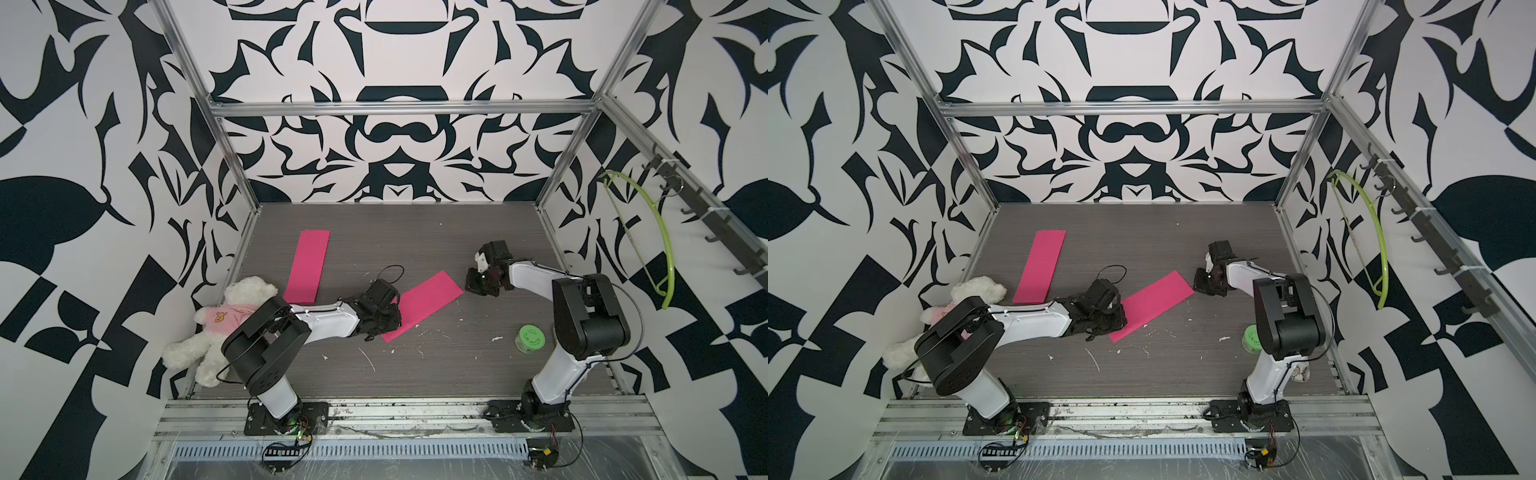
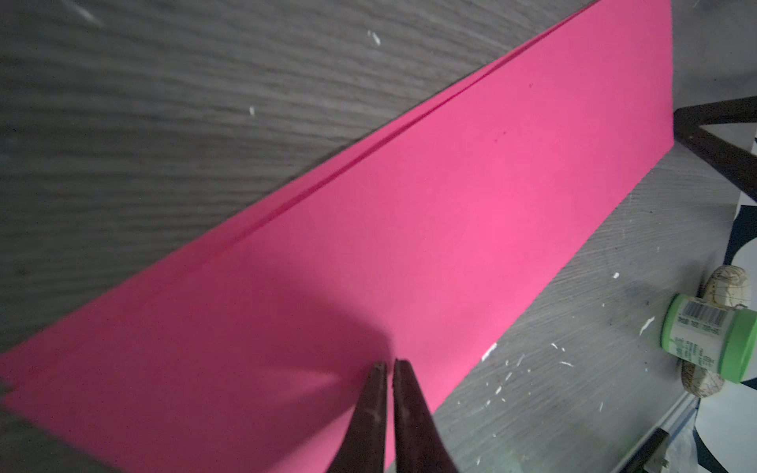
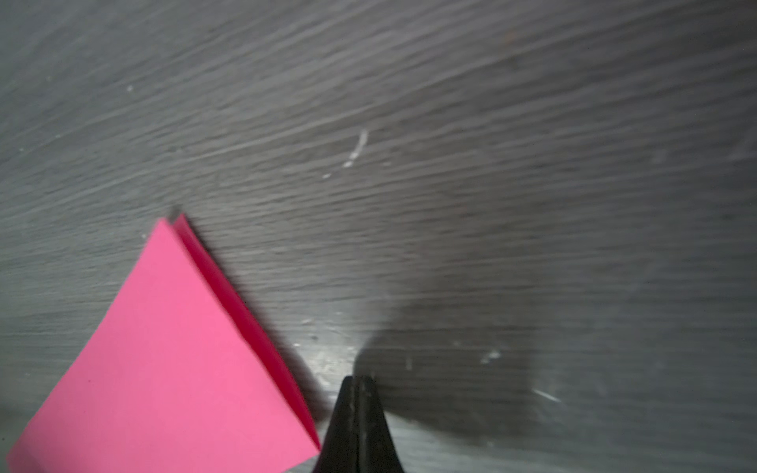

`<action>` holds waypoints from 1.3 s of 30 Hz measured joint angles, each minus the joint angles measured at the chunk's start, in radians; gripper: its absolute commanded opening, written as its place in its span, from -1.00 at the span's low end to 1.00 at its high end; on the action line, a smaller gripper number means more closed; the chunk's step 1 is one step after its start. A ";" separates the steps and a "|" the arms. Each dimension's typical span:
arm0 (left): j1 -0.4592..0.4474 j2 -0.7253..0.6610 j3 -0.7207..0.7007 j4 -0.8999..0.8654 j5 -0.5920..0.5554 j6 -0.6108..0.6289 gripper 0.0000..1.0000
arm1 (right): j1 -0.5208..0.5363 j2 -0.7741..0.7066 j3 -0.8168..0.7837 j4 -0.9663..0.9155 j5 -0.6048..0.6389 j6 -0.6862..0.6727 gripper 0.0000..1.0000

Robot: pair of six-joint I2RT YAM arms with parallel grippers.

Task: Fold the rectangular paper in half along the long edge
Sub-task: Fold the paper at the center of the board.

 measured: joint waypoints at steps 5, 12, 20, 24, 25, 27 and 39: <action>0.000 0.000 0.000 0.000 0.001 0.000 -0.77 | 0.069 -0.105 -0.008 -0.040 0.086 0.000 -0.76; 0.001 0.000 0.000 0.002 0.005 0.001 -0.75 | 0.314 -0.174 0.018 -0.055 0.258 0.000 0.58; 0.002 -0.002 0.000 0.002 0.008 0.004 -0.74 | 0.406 -0.003 0.066 -0.076 0.285 -0.013 0.49; 0.003 -0.008 -0.001 -0.007 0.008 0.008 -0.73 | 0.406 0.032 0.071 -0.078 0.287 -0.013 0.48; 0.004 -0.010 -0.004 -0.007 0.008 0.010 -0.72 | 0.406 0.034 0.072 -0.076 0.286 -0.013 0.48; 0.005 -0.015 -0.008 -0.006 0.013 0.017 -0.70 | 0.406 0.038 0.074 -0.076 0.286 -0.013 0.46; -0.061 -0.007 0.156 -0.056 0.055 0.121 -0.49 | 0.406 0.038 0.069 -0.071 0.295 0.000 0.35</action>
